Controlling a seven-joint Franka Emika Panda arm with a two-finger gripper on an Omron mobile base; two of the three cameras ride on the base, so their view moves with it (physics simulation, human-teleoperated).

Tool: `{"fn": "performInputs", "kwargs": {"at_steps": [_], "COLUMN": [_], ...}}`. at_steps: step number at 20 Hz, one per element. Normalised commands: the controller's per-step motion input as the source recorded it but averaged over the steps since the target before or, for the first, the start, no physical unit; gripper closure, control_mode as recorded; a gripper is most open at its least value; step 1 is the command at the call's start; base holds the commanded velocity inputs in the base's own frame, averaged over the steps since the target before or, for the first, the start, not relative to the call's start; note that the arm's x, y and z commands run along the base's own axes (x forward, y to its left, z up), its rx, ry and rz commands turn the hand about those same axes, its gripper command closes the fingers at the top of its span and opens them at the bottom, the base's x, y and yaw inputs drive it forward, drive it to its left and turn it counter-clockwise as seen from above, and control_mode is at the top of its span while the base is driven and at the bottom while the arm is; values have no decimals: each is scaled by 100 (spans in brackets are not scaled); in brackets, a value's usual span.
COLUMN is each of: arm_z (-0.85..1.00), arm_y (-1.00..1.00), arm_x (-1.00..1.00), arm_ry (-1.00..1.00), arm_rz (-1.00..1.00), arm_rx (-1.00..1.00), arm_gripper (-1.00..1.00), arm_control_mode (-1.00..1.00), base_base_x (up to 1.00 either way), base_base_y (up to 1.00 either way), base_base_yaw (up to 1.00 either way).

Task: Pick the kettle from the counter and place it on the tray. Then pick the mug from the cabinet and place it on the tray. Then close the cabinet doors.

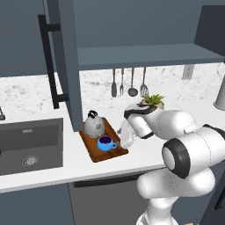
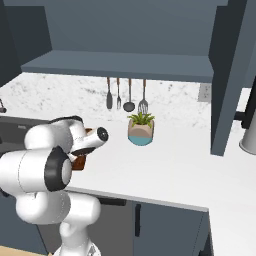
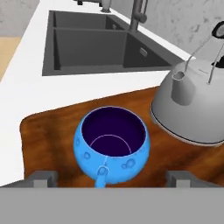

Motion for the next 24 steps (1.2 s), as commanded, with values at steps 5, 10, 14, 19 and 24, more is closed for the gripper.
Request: {"fn": "performInputs", "kwargs": {"at_steps": [5, 10, 14, 19, 24], "arm_z": [73, 70, 64, 55, 48], "arm_y": [0, 0, 0, 0, 0], "arm_x": [-37, -40, -42, -50, -51], "arm_ry": [0, 0, -3, -13, -13], "arm_rz": [-7, -9, -1, 0, 0], "arm_rx": [0, 0, 0, 0, 0], "arm_gripper": [-100, -100, -100, -100, -100], "arm_control_mode": [-100, -100, -100, -100, -100], "base_base_x": [0, 0, 0, 0, 0], "base_base_y": [0, 0, 0, 0, 0], "base_base_yaw": [0, 0, 0, 0, 0]}}
